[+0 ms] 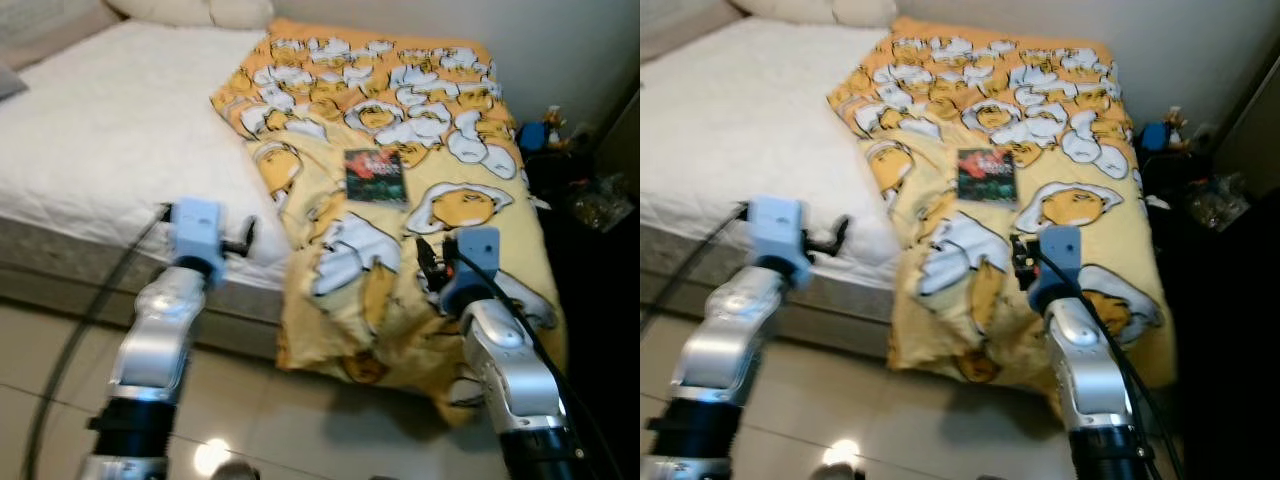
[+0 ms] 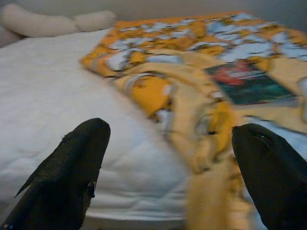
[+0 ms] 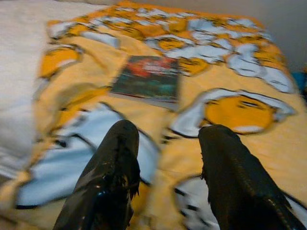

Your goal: Clean up the room

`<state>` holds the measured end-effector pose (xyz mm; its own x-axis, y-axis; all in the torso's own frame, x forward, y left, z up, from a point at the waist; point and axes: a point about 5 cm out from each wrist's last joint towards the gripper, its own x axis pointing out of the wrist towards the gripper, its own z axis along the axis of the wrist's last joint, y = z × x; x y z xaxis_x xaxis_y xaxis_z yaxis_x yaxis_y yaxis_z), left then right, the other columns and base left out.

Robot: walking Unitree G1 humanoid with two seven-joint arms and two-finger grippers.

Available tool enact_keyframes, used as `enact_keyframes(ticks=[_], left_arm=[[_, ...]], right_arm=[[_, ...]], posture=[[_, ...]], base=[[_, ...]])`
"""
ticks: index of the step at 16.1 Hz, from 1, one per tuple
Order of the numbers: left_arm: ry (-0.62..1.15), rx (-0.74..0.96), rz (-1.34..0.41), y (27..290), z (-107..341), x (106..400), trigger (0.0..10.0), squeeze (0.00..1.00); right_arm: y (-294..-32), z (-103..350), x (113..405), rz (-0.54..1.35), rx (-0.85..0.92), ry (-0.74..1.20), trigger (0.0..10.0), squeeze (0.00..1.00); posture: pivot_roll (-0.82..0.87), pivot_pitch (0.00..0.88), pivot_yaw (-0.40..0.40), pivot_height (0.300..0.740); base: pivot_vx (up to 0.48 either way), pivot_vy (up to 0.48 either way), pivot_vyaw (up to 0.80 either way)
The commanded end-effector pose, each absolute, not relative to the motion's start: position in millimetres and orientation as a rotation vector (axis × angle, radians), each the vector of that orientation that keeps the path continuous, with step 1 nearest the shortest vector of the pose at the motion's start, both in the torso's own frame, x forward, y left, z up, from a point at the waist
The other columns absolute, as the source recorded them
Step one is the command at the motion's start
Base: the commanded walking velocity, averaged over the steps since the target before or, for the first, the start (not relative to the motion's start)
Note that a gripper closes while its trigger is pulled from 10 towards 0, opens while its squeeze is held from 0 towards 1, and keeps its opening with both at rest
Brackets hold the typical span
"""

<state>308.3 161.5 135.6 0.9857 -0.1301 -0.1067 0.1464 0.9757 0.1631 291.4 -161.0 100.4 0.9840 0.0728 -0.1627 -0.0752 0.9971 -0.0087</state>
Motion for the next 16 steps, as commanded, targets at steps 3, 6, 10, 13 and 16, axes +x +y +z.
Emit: enact_keyframes(ticks=[3, 6, 10, 13, 16], left_arm=[[0.085, 0.184, -0.122, 166.3, 138.8, 309.6, 10.0, 0.78], [0.086, 0.185, -0.119, 166.3, 138.7, 310.2, 10.0, 0.78], [0.092, 0.155, -0.084, 169.4, 138.2, 311.5, 10.0, 0.76], [0.077, 0.149, -0.092, 170.6, 140.8, 311.8, 10.0, 0.79], [0.079, 0.141, -0.102, 169.7, 140.4, 311.0, 10.0, 0.8]], right_arm=[[-164.9, 99.7, 292.0, 0.055, -0.011, 0.175, 10.0, 0.0], [-164.7, 98.9, 292.5, 0.052, -0.008, 0.179, 10.0, 0.0], [-165.5, 98.8, 293.3, 0.036, -0.045, 0.165, 10.0, 0.0], [-167.4, 97.6, 293.8, 0.023, -0.052, 0.172, 10.0, 0.0], [-169.8, 96.4, 293.6, 0.015, -0.048, 0.176, 10.0, 0.0]], posture=[[0.07, 0.0, -0.03, 0.74], [0.07, 0.0, -0.03, 0.74], [0.07, 0.0, -0.031, 0.74], [0.07, 0.0, -0.032, 0.74], [0.07, 0.0, -0.03, 0.74]], base=[[0.0, -0.48, 0.0], [0.0, -0.48, 0.0], [0.0, -0.12, 0.0], [0.0, 0.0, 0.0], [0.189, 0.0, 0.0]])
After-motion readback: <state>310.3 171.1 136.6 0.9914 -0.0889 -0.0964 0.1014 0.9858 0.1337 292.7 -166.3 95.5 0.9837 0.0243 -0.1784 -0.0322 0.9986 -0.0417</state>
